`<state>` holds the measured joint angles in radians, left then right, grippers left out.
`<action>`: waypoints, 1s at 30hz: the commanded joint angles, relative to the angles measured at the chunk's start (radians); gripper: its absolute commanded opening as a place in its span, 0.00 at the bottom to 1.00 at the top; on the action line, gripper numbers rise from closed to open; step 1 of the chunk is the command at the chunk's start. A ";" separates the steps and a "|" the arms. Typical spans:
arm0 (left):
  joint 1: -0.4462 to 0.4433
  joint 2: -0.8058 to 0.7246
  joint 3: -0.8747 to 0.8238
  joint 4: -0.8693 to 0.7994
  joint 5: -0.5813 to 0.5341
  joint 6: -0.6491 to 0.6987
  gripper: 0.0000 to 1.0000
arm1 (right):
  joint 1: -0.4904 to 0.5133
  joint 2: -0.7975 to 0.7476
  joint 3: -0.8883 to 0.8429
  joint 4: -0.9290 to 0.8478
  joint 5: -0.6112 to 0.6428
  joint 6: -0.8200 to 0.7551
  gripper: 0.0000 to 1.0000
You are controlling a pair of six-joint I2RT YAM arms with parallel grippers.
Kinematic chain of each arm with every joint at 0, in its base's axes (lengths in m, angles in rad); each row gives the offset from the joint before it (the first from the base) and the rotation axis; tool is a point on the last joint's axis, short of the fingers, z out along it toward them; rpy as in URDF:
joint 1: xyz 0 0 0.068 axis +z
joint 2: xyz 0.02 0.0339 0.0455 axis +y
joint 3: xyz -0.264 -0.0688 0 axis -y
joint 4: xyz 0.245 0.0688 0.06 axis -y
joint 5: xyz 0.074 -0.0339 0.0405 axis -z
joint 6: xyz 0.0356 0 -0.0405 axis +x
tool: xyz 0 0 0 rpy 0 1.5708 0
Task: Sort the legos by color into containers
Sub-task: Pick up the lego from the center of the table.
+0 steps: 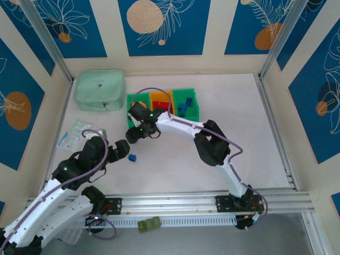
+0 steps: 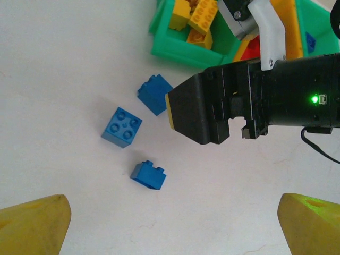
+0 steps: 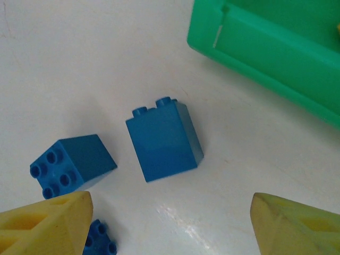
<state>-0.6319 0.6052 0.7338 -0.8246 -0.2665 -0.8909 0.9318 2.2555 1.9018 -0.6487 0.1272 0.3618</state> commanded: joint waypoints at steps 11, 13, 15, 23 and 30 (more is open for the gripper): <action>0.012 -0.014 0.001 -0.044 -0.056 -0.020 0.99 | 0.025 0.163 0.174 -0.081 0.040 -0.097 0.78; 0.012 -0.014 0.001 -0.045 -0.056 -0.020 0.99 | 0.025 0.180 0.192 -0.083 0.054 -0.113 0.76; 0.012 -0.015 0.001 -0.044 -0.058 -0.019 0.99 | 0.025 0.199 0.212 -0.090 0.068 -0.130 0.73; 0.014 -0.007 0.003 -0.041 -0.059 -0.014 0.99 | 0.030 0.205 0.220 -0.102 0.077 -0.158 0.54; 0.016 -0.005 0.006 -0.034 -0.050 -0.011 0.99 | 0.034 0.170 0.207 -0.113 0.058 -0.165 0.37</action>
<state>-0.6285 0.5983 0.7338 -0.8536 -0.3008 -0.8936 0.9558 2.4535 2.1036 -0.7300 0.2016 0.2062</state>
